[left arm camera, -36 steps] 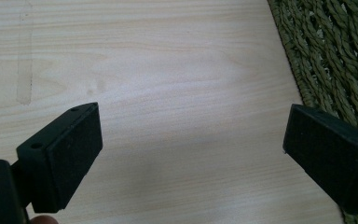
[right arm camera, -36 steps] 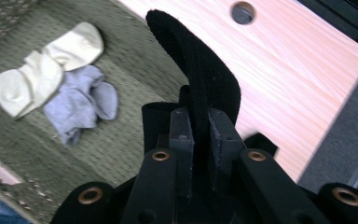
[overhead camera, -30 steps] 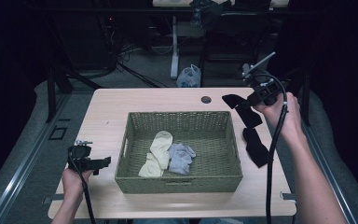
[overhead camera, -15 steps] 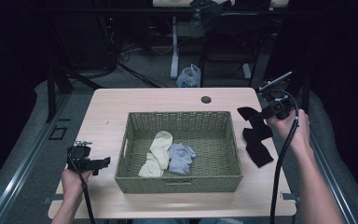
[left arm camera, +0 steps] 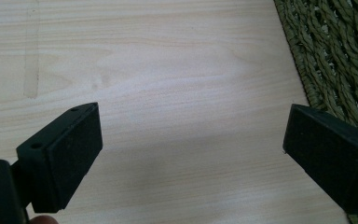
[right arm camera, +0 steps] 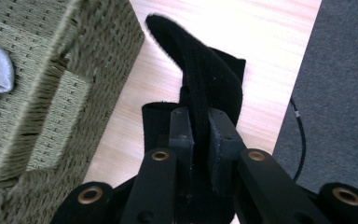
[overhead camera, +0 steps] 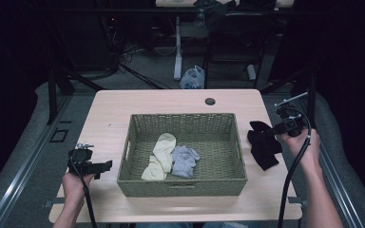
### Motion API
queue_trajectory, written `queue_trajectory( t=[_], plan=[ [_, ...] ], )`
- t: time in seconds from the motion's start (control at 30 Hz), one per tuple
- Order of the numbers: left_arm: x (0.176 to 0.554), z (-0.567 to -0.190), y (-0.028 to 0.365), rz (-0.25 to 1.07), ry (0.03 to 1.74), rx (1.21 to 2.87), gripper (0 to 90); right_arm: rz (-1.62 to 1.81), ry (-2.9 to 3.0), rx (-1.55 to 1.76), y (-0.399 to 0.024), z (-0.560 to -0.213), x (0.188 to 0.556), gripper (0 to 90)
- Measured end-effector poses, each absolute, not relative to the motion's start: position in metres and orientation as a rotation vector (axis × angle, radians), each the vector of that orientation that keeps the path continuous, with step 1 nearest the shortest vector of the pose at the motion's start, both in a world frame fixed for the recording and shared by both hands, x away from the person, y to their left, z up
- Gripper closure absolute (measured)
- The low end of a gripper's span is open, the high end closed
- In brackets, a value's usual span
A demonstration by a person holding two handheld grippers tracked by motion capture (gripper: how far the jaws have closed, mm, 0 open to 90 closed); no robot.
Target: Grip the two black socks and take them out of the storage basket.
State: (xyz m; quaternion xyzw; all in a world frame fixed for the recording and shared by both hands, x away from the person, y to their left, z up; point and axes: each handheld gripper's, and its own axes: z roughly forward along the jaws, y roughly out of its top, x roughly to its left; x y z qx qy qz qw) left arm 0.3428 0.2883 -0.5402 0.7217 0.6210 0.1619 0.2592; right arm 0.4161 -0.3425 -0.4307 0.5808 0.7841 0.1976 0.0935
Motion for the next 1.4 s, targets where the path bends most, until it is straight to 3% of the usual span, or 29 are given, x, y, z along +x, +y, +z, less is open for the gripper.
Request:
queue_trajectory(
  t=[1.13, 1.27, 1.4],
  plan=[
    [0.344, -0.541, 0.288, 0.433, 1.67, 1.971, 4.5, 0.424, 2.495, 1.772, -0.327, -0.519, 0.432, 80.4],
    [0.343, -0.541, 0.288, 0.432, 1.668, 1.972, 4.5, 0.431, 2.5, 1.784, -0.326, -0.525, 0.434, 76.0],
    [0.344, -0.54, 0.288, 0.429, 1.668, 1.973, 4.5, 0.461, 2.481, 1.786, -0.328, -0.521, 0.431, 65.4]
  ],
)
